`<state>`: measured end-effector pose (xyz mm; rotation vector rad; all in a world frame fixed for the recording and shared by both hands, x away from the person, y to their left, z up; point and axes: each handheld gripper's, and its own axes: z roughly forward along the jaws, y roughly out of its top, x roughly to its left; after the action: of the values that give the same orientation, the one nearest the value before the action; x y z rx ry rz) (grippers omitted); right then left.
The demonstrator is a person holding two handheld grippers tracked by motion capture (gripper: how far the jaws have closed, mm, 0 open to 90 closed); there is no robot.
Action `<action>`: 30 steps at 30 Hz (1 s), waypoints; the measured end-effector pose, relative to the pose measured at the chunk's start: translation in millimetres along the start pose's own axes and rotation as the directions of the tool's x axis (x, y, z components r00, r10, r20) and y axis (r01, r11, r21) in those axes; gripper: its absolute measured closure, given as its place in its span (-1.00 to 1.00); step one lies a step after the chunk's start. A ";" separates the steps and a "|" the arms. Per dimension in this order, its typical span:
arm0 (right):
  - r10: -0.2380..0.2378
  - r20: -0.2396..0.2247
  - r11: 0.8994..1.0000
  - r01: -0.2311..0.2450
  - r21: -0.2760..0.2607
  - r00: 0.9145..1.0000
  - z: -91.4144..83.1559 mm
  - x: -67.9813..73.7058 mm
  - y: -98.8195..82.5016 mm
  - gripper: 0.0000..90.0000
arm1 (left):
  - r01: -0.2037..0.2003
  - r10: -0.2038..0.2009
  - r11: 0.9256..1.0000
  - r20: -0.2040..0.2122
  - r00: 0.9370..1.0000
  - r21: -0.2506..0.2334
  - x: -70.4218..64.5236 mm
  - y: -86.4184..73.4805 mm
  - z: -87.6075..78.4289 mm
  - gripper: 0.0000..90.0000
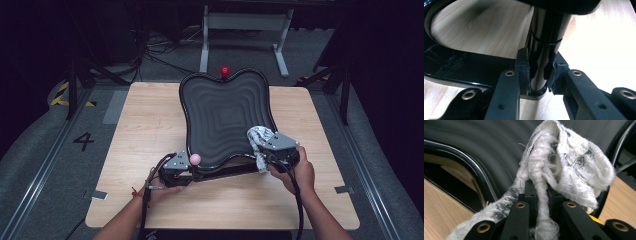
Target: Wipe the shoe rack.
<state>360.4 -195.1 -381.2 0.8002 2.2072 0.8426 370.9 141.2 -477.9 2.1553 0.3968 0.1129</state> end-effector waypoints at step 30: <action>-0.165 -0.144 0.982 0.150 -0.112 0.976 46.5 74.3 94.9 0.81 | 0.003 -0.003 1.000 0.009 1.000 0.005 0.6 1.0 1.5 0.65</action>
<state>377.8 -68.1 -364.5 0.5188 2.3055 0.9545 372.1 139.7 -478.0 2.1597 0.3954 0.1006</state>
